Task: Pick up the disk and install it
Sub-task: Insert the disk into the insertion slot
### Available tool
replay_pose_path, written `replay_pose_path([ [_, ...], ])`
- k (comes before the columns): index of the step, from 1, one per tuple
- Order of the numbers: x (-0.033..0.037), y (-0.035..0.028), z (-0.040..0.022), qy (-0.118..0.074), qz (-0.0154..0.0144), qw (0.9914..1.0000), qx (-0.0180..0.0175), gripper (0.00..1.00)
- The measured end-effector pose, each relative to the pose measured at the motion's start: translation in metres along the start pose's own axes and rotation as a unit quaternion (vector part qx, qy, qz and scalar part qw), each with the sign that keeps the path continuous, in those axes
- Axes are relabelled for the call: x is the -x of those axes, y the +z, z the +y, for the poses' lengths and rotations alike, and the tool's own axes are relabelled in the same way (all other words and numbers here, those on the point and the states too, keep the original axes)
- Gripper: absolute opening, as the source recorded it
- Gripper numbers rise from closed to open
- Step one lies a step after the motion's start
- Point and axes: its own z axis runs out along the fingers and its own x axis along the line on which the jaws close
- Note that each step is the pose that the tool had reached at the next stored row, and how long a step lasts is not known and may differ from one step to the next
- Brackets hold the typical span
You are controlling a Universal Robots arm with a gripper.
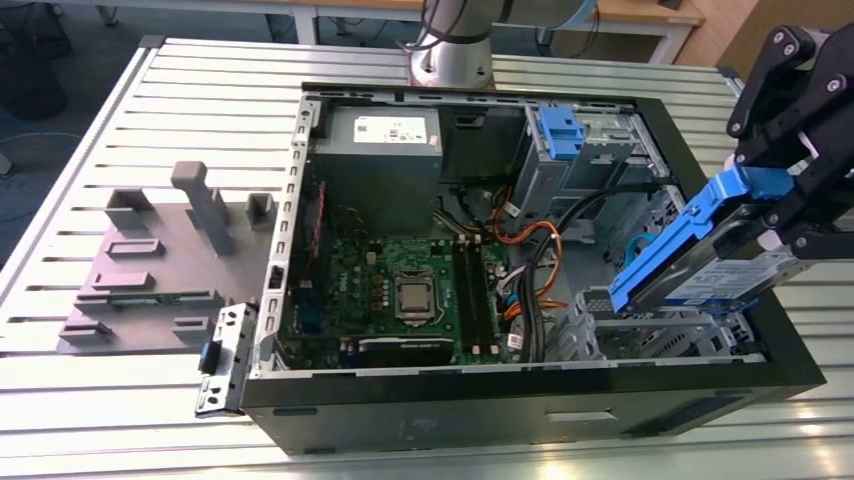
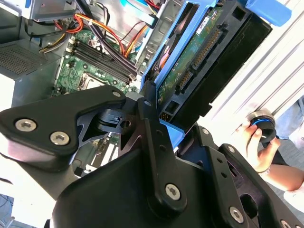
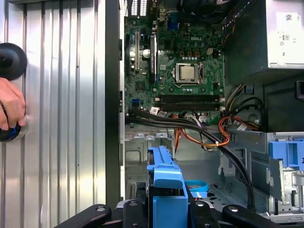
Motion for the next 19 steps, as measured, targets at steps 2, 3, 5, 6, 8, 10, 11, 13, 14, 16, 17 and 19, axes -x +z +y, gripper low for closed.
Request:
replay_pose_path([
  [2,0.0021,0.0012,0.0001,0.0,0.0,1.0,0.0,0.36],
  [3,0.0023,0.0013,0.0001,0.0,0.0,1.0,0.0,0.36],
  [5,0.0027,0.0014,0.0001,0.0,0.0001,1.0,0.0,0.36],
  [6,0.0029,0.0016,0.0001,0.0,0.0,1.0,0.0,0.36],
  [8,0.0033,0.0019,0.0001,0.0,0.0,1.0,0.0,0.36],
  [10,0.0036,0.0021,0.0001,0.0,0.0,1.0,0.0,0.36],
  [11,0.0037,0.0023,0.0001,0.0,0.0,1.0,0.0,0.36],
  [13,0.004,0.0026,0.0001,0.0,0.0,1.0,0.0,0.36],
  [14,0.0041,0.0028,0.0001,0.0,0.0,1.0,0.0,0.36],
  [16,0.0043,0.0035,0.0001,0.0,0.0,1.0,0.0,0.36],
  [17,0.0044,0.0039,0.0,0.0,0.0,1.0,0.0,0.36],
  [19,0.0048,0.005,0.0001,0.0,0.0001,1.0,0.0,0.36],
])
